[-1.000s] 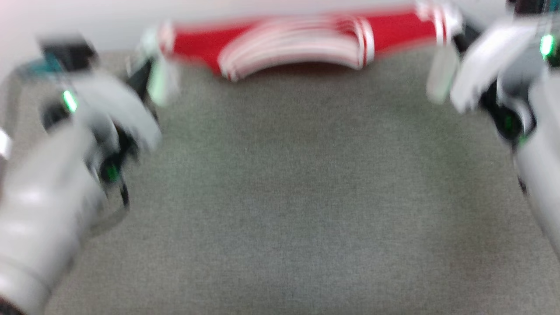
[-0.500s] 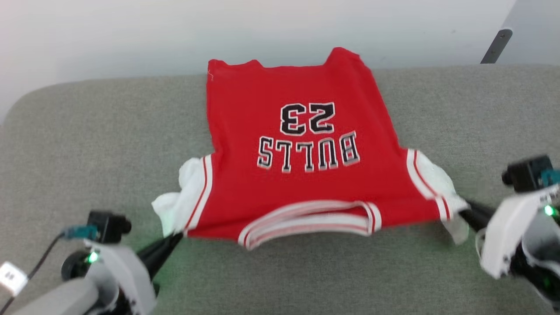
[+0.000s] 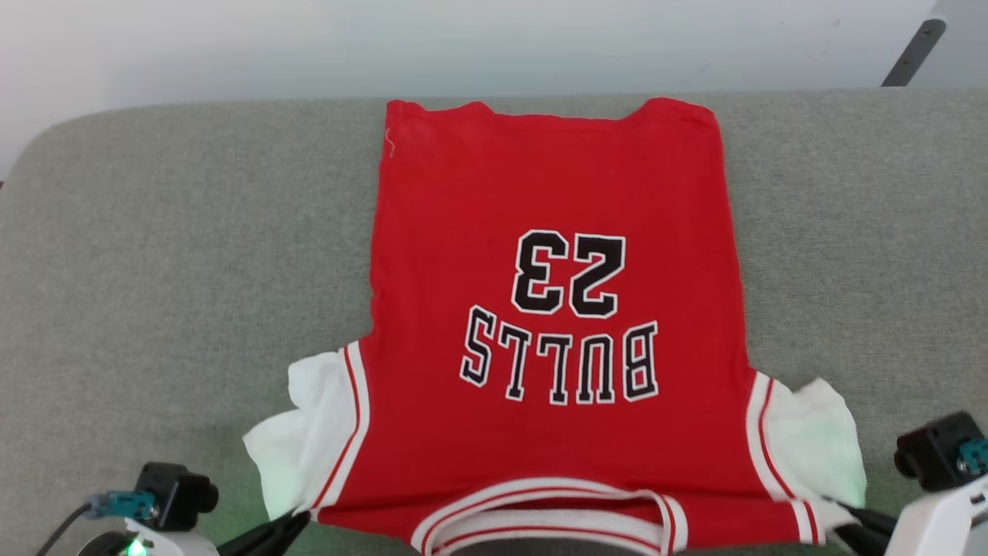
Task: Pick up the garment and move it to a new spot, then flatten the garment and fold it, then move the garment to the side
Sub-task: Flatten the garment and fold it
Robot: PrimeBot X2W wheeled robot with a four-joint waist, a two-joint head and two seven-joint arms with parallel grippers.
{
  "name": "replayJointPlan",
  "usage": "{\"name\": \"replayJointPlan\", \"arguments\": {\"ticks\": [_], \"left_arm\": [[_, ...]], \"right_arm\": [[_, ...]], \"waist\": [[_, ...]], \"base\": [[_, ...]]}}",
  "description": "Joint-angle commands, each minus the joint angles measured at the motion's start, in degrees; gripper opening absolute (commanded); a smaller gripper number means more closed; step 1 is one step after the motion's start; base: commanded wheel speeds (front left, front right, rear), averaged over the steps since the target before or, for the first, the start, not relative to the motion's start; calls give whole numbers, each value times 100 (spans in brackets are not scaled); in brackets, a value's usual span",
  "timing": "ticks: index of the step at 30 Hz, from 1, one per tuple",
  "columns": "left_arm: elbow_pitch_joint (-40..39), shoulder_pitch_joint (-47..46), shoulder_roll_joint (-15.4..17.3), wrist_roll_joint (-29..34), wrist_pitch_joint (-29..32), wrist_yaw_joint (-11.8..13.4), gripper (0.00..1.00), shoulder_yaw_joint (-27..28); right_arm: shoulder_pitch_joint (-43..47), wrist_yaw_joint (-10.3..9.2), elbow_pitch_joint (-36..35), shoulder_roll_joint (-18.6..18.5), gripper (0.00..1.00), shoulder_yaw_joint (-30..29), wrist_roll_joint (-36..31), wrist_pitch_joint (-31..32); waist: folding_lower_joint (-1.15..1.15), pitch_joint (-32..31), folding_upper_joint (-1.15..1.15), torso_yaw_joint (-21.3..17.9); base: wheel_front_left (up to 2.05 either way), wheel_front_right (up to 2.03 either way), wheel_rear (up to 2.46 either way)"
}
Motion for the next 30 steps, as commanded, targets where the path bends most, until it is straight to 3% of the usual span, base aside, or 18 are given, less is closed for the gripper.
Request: {"name": "replayJointPlan", "arguments": {"ticks": [1,7,10,16,25,26,28,29,30], "left_arm": [[-50,73,69,-27,-16,90,0,8],[-387,70,-45,-28,-78,377,0,59],[-266,84,-350,-224,-128,247,0,114],[660,5,-961,-287,-29,4,0,65],[2339,8,-1725,23,166,-139,0,-126],[2479,13,-1792,45,148,-174,0,-133],[2712,18,-1909,39,114,-249,0,-133],[2800,19,-1956,16,84,-289,0,-108],[2872,22,-1994,-7,45,-325,0,-87]], "right_arm": [[106,-9,-64,1,0,-93,-36,88],[204,-9,-279,241,0,-146,-139,425],[38,-8,134,276,0,77,-84,417],[-444,-8,1275,252,0,613,-75,14],[-976,-17,2473,45,0,1639,-476,-822],[-1018,-22,2554,33,8,1711,-489,-908],[-1134,-31,2641,0,44,1775,-526,-1056],[-1181,-34,2652,-48,80,1810,-566,-1097],[-1213,-51,2633,-78,100,1792,-592,-1158]], "waist": [[0,30,0,37],[0,64,0,70],[0,76,0,48],[0,146,0,72],[0,281,0,86],[0,287,0,79],[0,291,0,57],[0,293,0,45],[0,290,0,34]], "base": [[0,0,0],[0,0,0],[0,0,0],[0,0,0],[0,0,0],[0,0,0],[0,0,0],[0,0,0],[0,0,0]]}}
